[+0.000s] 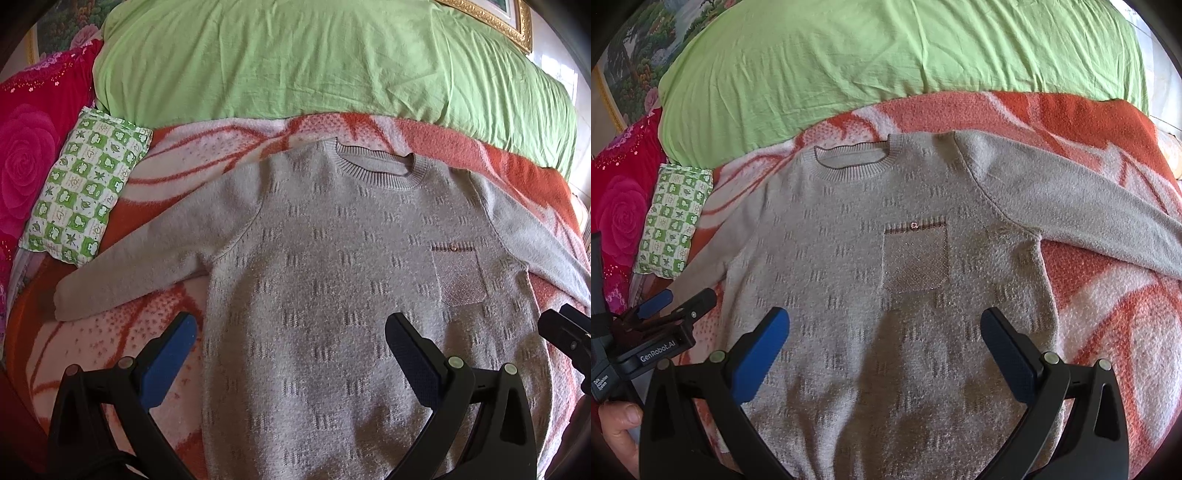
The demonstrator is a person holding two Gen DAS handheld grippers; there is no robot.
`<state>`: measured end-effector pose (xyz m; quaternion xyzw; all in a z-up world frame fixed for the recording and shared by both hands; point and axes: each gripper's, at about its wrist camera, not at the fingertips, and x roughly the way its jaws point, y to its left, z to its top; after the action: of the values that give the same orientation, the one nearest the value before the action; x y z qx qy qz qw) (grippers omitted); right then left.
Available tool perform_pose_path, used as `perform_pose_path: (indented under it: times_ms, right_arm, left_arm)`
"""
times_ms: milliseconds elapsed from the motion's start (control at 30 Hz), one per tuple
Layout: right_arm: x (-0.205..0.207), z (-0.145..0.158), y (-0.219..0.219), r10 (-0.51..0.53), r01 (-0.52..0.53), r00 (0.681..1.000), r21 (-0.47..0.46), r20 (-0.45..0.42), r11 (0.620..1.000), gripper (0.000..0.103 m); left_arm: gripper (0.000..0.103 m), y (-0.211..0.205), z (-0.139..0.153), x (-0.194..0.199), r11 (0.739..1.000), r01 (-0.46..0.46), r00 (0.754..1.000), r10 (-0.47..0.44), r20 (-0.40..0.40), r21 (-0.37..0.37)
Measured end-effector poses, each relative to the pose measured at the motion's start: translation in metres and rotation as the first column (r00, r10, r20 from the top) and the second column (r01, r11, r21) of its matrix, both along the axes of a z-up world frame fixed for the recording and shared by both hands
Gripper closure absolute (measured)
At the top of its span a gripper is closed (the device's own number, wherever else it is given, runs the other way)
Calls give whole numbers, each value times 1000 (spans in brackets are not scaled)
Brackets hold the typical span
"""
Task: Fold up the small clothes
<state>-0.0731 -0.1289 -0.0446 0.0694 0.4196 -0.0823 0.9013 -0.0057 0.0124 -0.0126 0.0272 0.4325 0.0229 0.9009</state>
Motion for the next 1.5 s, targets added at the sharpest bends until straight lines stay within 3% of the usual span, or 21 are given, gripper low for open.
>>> perform_pose_path:
  times_ms: [1500]
  right_arm:
    - [2, 1, -9, -3, 3, 1000, 35, -2, 999, 0]
  left_arm:
    - [1, -6, -6, 11, 1000, 23, 999, -23, -30, -5]
